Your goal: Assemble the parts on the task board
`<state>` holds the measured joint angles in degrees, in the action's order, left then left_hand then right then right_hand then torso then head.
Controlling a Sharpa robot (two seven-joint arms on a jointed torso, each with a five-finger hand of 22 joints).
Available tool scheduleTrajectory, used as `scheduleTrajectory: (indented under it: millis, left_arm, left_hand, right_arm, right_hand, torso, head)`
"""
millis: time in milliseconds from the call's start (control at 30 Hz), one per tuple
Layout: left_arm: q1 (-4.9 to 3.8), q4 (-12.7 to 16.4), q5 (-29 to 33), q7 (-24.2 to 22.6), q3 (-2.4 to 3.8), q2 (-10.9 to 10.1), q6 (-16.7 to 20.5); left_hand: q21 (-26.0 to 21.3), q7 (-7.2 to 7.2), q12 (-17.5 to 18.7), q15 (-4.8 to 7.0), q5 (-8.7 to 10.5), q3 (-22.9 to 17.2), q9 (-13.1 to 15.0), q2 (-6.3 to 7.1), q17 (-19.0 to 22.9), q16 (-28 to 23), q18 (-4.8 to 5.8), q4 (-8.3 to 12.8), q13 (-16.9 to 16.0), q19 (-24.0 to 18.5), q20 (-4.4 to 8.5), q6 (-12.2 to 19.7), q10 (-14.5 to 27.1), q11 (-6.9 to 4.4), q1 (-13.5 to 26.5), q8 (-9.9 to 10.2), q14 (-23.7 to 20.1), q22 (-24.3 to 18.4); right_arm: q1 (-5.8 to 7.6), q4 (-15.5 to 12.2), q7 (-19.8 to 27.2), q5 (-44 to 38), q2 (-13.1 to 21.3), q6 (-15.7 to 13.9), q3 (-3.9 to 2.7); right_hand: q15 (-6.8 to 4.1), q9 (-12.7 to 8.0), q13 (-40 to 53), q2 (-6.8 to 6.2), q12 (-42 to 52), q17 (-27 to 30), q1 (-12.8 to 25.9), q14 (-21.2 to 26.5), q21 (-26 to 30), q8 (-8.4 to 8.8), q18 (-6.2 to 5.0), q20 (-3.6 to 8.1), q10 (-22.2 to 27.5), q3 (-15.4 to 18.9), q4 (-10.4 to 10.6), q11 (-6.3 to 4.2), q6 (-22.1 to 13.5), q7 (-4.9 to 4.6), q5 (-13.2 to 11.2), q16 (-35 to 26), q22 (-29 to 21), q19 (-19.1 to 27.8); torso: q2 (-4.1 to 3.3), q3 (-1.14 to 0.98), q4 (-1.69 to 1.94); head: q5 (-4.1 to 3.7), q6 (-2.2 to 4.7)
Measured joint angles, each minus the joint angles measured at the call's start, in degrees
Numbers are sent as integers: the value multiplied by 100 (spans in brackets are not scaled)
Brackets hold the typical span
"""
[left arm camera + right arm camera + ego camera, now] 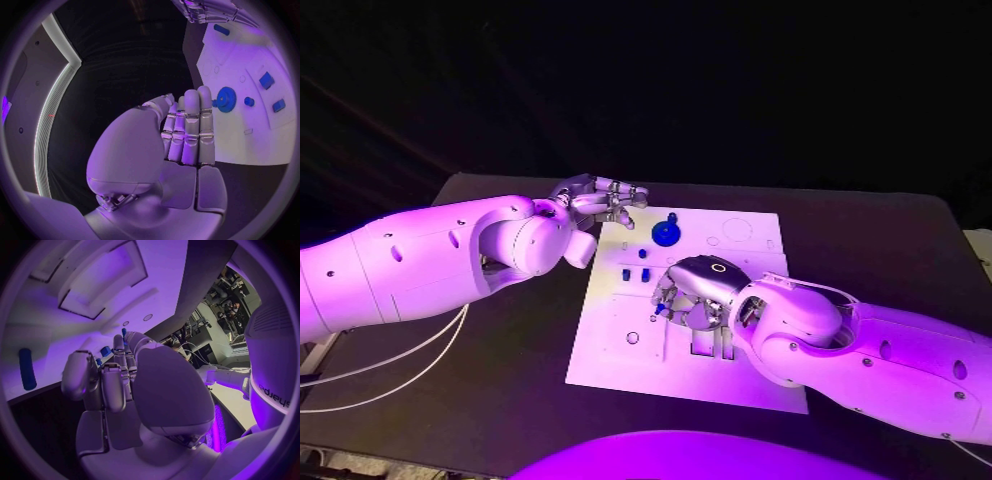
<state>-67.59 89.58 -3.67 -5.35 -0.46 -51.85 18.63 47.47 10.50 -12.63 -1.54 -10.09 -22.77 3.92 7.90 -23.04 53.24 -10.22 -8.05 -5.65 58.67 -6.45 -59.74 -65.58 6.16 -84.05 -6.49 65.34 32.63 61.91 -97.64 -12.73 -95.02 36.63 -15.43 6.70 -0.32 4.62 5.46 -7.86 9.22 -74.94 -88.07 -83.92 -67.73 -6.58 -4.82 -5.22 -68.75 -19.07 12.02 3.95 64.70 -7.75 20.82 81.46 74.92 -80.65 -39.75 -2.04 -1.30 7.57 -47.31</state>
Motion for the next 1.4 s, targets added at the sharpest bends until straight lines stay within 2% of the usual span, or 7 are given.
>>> scheduleTrajectory:
  millis: [467, 833, 1400]
  left_arm:
    - [0, 2, -1, 2, 0, 5, -35]
    - [0, 2, -5, 12, 0, -5, -70]
    - [-1, 3, -23, 26, 1, -15, -112]
  left_hand:
    - [0, 0, 0, 0, 0, 0, 0, 0, 0, 0, 0, 0, 0, 0, 0, 0, 0, 0, 0, 0, 0, 0]
    - [0, -1, 0, 0, 0, 0, 0, 0, -1, 0, 0, 0, 0, 0, 0, 0, 0, 0, 0, 0, 0, 1]
    - [0, -1, 0, 0, 0, 0, 0, 0, -1, 0, 0, 0, 0, 0, 0, 0, 0, 0, 0, 0, 0, -5]
  right_arm:
    - [-120, 77, 39, -3, -96, 33, -3]
    - [-149, 200, 47, -15, -136, 31, 2]
    - [-152, 141, 35, -85, -104, -42, 2]
  right_hand:
    - [0, -3, 0, 0, 0, 1, 0, 0, 0, 8, 0, 0, 0, -16, -16, 0, -1, 0, 0, 0, -1, 0]
    - [0, 3, -4, 1, 0, 1, 45, 0, 0, 9, 0, 0, 0, -16, -16, 0, -1, 0, 0, 0, -2, 0]
    - [0, -2, -4, 1, 0, 2, 45, 0, 1, 9, -1, 0, 0, -25, -25, 1, -1, 0, 0, 0, 3, 0]
  torso:
    - [-1, -1, 1]
    - [-2, 1, 2]
    - [1, -2, 2]
  head:
    - [62, -41]
    - [70, -58]
    - [81, -101]
